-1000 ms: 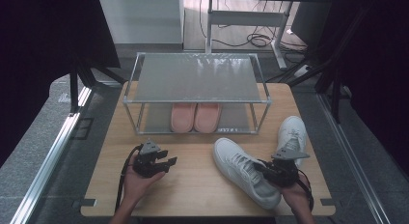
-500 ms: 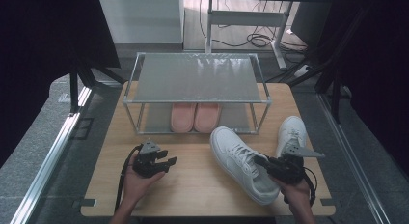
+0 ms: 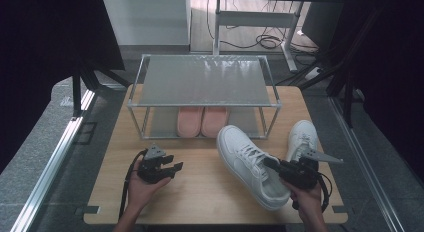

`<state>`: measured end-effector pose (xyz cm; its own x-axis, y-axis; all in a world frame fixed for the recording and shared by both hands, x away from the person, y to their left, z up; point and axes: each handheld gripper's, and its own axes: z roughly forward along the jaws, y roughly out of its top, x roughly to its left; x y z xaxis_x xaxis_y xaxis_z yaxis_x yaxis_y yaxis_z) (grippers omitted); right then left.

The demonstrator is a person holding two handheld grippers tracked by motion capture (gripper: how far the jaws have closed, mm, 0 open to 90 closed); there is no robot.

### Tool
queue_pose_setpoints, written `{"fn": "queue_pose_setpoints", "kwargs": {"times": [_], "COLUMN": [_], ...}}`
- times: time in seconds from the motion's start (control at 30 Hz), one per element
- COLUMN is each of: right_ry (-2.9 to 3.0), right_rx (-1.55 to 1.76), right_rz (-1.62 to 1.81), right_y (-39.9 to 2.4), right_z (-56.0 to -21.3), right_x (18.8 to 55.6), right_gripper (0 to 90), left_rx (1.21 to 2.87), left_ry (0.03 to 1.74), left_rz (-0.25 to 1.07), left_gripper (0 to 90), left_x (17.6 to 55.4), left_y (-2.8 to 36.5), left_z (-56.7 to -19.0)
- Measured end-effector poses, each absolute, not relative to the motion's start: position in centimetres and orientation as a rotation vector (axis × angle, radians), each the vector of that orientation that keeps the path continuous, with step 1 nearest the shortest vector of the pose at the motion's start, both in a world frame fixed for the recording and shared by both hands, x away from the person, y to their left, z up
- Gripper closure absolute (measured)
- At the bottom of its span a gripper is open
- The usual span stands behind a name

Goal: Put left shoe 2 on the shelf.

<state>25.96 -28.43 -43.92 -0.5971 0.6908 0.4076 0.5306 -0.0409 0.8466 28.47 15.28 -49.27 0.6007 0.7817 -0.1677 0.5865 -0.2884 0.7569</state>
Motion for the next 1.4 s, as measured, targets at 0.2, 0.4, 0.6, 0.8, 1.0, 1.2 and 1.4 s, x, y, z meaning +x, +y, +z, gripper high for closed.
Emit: {"fn": "queue_pose_setpoints", "kwargs": {"times": [0.2, 0.4, 0.6, 0.8, 1.0, 1.2, 1.4], "right_ry": [2.023, 1.997, 1.996, 1.977, 1.936, 1.883, 1.841], "right_rx": [1.305, 1.286, 1.249, 1.213, 1.197, 1.189, 1.215], "right_rz": [1.755, 1.809, 1.835, 1.873, 1.903, 1.961, 1.98], "right_y": [-28.1, -27.9, -27.3, -27.0, -26.8, -26.7, -26.4], "right_z": [-42.5, -41.5, -40.3, -38.7, -36.7, -35.0, -33.8], "right_x": [26.1, 26.6, 26.8, 27.2, 28.3, 29.8, 31.8], "right_gripper": [80.9, 80.8, 80.8, 80.8, 80.7, 80.7, 80.7], "left_rx": [2.003, 2.004, 2.004, 2.002, 2.009, 1.997, 1.995], "left_ry": [1.076, 1.074, 1.073, 1.075, 1.07, 1.07, 1.065], "left_rz": [0.294, 0.286, 0.283, 0.283, 0.277, 0.274, 0.277], "left_gripper": [51.9, 51.9, 51.9, 51.9, 51.9, 51.9, 52.0], "left_x": [28.6, 28.6, 28.6, 28.7, 28.7, 28.7, 28.6], "left_y": [15.1, 15.0, 15.0, 15.0, 14.9, 15.0, 14.9], "left_z": [-49.3, -49.4, -49.4, -49.4, -49.4, -49.3, -49.2]}}
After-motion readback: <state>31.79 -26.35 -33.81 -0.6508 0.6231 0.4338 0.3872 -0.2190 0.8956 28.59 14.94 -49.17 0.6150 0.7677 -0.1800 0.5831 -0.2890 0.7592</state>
